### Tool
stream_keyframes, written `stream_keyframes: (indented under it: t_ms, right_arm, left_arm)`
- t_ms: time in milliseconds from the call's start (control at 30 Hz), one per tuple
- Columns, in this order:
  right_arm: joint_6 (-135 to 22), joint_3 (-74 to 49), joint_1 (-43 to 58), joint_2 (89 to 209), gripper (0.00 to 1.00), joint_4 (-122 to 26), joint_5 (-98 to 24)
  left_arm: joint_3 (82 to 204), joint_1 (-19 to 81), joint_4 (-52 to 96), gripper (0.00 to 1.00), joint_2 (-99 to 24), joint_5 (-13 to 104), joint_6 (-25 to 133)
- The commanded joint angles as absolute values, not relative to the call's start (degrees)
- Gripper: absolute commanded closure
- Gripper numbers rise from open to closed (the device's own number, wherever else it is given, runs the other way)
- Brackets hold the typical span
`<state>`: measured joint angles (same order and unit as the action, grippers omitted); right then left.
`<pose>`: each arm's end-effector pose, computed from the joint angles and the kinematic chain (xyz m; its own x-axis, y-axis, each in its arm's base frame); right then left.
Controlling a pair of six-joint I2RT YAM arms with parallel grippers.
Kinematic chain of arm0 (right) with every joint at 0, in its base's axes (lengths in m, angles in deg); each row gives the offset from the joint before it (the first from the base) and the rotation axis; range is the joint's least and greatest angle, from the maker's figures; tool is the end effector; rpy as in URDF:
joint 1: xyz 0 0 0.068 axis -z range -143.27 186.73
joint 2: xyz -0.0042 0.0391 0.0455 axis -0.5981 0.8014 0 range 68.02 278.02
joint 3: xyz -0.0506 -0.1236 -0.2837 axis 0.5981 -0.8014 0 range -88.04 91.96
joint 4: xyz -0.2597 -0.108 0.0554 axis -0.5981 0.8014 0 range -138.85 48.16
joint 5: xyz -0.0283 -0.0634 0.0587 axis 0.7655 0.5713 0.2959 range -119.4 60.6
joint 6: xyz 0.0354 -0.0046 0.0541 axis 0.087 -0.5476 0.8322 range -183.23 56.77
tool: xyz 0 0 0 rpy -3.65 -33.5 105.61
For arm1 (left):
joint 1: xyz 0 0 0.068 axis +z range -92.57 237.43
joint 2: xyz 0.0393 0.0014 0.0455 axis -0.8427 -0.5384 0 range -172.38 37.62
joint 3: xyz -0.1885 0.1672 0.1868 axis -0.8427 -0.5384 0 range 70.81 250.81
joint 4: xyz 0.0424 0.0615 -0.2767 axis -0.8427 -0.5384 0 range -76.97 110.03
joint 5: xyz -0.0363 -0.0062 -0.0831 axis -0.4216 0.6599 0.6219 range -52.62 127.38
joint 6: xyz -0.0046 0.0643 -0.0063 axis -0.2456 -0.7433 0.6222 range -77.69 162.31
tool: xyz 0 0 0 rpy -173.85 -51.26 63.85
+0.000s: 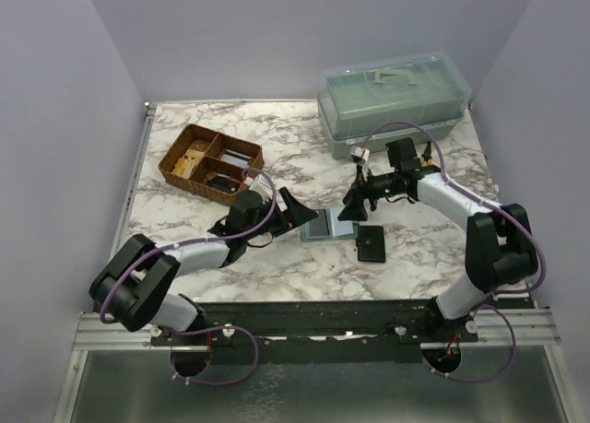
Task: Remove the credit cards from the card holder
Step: Remove the credit card from the card holder.
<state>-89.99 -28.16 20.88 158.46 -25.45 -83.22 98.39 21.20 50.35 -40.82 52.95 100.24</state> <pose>0.3236 0.1343 0.2490 -0.4162 -0.3945 -0.8192 -0.9022 0.2916 0.3179 0.2272 -0.1833 0.1974 -0.8045 -0.4226 -0.4175 0.1701 0.5095 -0.8435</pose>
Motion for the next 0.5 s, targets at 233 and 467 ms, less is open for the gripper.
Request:
stream_keyframes:
  t_ms: [233,467]
  right_arm:
    - [-63.6,-24.5,20.8,177.1,0.77,-34.1,-87.8]
    - [-59.2,-24.3,20.7,178.6,0.82,-34.6,-81.5]
  left_arm:
    - [100.1,21.0,60.6,0.45,-51.4,49.7,109.2]
    - [104.8,20.0,50.8,0.53,-55.7,46.4,110.7]
